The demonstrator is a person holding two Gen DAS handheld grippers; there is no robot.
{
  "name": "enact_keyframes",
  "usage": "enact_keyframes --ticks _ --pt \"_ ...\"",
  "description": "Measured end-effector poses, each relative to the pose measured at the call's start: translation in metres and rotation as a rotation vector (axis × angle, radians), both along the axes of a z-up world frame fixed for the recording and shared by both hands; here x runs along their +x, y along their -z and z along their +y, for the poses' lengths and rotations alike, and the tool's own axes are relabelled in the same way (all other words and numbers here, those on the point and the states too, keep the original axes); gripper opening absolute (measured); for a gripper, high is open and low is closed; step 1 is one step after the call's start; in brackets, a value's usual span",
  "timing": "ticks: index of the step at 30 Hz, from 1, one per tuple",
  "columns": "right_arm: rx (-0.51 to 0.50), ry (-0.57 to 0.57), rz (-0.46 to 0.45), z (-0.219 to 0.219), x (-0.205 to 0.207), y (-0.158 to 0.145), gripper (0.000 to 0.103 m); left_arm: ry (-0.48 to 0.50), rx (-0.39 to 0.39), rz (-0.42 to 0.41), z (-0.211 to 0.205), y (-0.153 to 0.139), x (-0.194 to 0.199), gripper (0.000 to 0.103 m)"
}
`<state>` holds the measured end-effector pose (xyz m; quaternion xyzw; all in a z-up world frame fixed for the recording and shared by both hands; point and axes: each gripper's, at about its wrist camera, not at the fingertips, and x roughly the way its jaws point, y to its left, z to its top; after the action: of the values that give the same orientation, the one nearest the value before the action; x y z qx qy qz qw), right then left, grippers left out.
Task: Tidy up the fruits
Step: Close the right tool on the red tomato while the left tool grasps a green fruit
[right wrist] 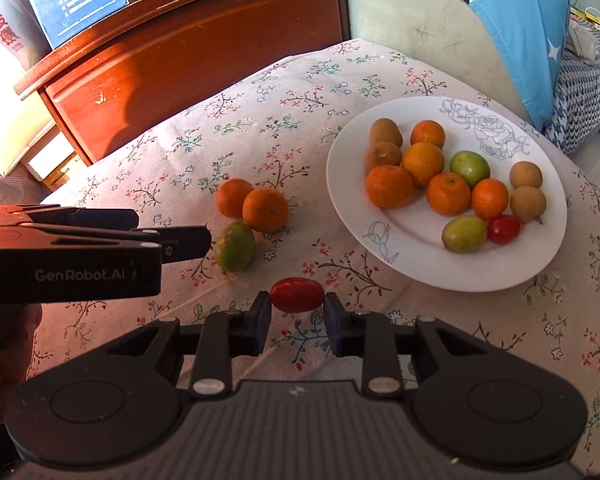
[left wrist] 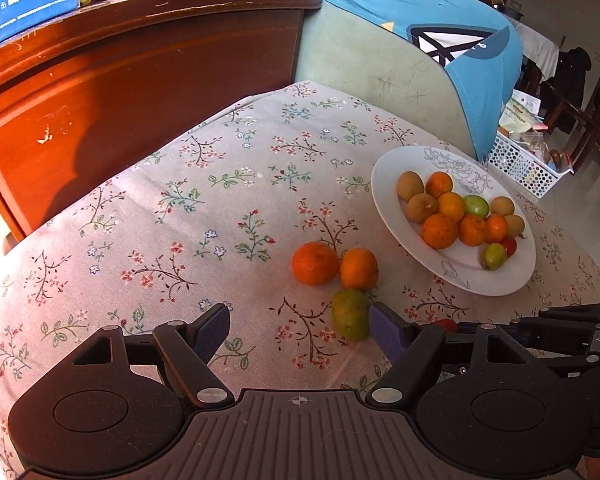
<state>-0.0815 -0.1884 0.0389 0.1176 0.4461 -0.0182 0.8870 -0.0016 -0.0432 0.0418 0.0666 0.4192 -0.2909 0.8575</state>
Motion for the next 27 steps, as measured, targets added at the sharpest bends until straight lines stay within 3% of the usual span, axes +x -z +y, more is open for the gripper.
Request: enact_keyframes --ticks 6,13,15,19,27 --pt "0.002 0.033 0.011 -0.008 -0.006 -0.001 0.028 0.023 -0.029 0.013 -0.014 0.006 0.000 0.074" --pt "0.012 0.062 0.013 -0.016 -0.011 -0.001 0.028 0.056 -0.028 0.039 -0.029 0.018 -0.001 0.042" --pt "0.013 0.066 0.013 -0.018 -0.012 -0.001 0.028 0.063 -0.023 0.033 -0.033 0.021 -0.002 0.042" --pt "0.019 0.074 0.013 -0.021 -0.013 -0.001 0.028 0.080 -0.018 0.013 -0.036 0.023 -0.004 0.026" --pt "0.041 0.086 0.002 -0.024 -0.013 -0.004 0.028 0.064 -0.049 -0.004 -0.030 0.012 -0.007 0.025"
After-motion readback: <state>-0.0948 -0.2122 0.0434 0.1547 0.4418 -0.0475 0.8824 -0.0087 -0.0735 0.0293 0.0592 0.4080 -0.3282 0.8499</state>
